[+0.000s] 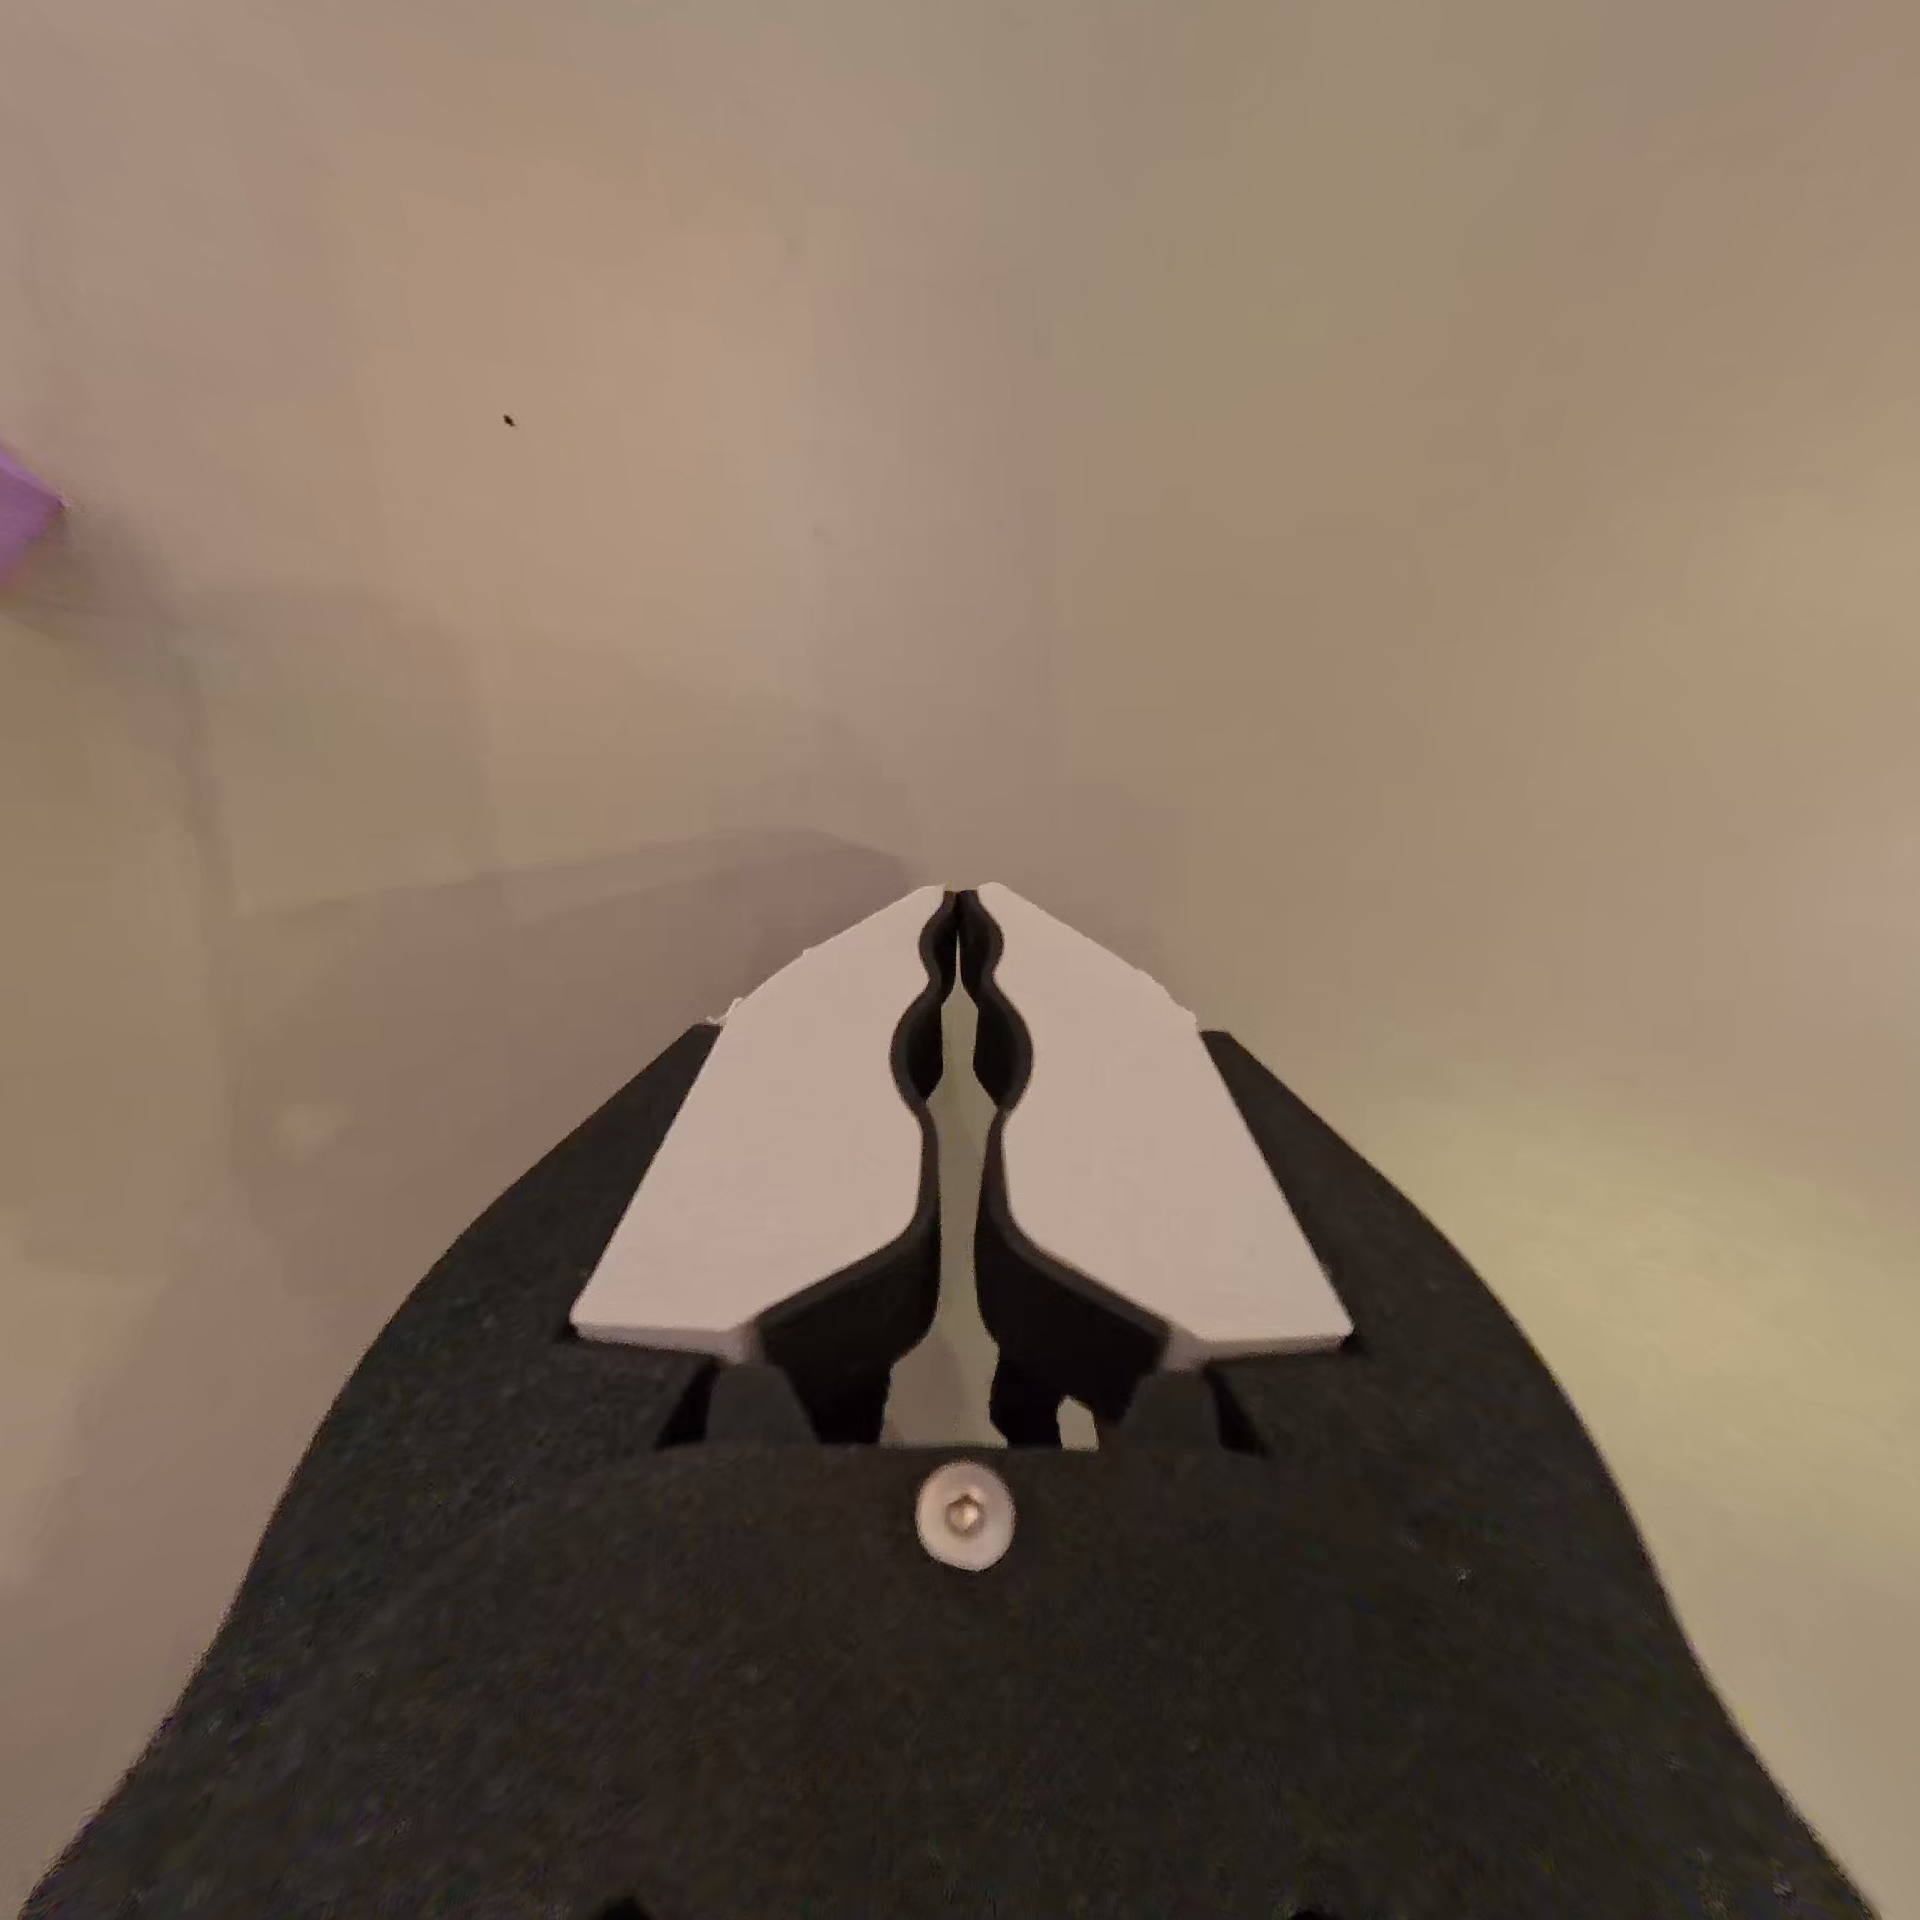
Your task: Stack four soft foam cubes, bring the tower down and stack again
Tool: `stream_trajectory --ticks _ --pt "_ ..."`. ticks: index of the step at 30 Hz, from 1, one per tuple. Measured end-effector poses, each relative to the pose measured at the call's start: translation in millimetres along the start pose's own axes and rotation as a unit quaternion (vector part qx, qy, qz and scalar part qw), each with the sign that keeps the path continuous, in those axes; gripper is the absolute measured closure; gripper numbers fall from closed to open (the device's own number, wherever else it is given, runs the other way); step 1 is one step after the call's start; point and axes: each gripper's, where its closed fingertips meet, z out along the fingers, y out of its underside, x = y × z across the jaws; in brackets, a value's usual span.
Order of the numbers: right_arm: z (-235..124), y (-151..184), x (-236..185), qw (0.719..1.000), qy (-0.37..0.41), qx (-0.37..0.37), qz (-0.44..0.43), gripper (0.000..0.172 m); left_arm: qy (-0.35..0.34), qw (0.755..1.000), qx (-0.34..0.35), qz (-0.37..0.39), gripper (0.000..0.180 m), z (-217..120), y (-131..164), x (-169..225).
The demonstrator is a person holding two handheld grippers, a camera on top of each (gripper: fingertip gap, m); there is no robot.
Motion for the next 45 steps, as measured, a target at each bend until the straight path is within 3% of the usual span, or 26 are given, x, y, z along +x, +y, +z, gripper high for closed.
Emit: stream_trajectory --ticks 8,14,17,20,25,32,39,45 --pt "7.6 -2.2 -12.5 0.999 -0.015 -0.020 0.022 0.172 -0.001 1.000 0.014 -0.012 0.180 -8.9 2.7 -9.3" --pt "28.6 -21.4 -42.9 0.998 -0.007 -0.059 -0.003 0.172 -0.070 0.997 -0.011 0.006 0.180 -25.5 27.5 -59.2" --pt "42.4 -42.2 -81.0 0.997 -0.029 -0.072 -0.016 0.172 -0.065 0.997 0.010 -0.030 0.179 -34.6 28.5 -74.4" --pt "52.6 -68.6 -146.3 0.993 -0.069 -0.074 -0.054 0.172 -0.060 0.997 0.023 -0.045 0.179 -38.7 28.2 -80.9" --pt "43.9 -107.9 -231.9 0.983 -0.124 -0.041 -0.126 0.172 -0.049 0.995 0.051 -0.071 0.179 -46.5 25.4 -89.7" --pt "38.3 -100.1 -210.7 0.984 -0.133 -0.022 -0.115 0.172 -0.019 0.989 0.089 -0.116 0.178 -55.3 21.7 -96.6" --pt "43.1 -89.2 -174.3 0.989 -0.115 0.002 -0.098 0.172 -0.023 0.992 0.072 -0.099 0.177 -51.5 23.7 -93.5" --pt "32.9 -97.9 -189.9 0.982 -0.129 0.025 -0.135 0.172 -0.027 0.995 0.058 -0.082 0.177 -48.1 25.7 -90.6"
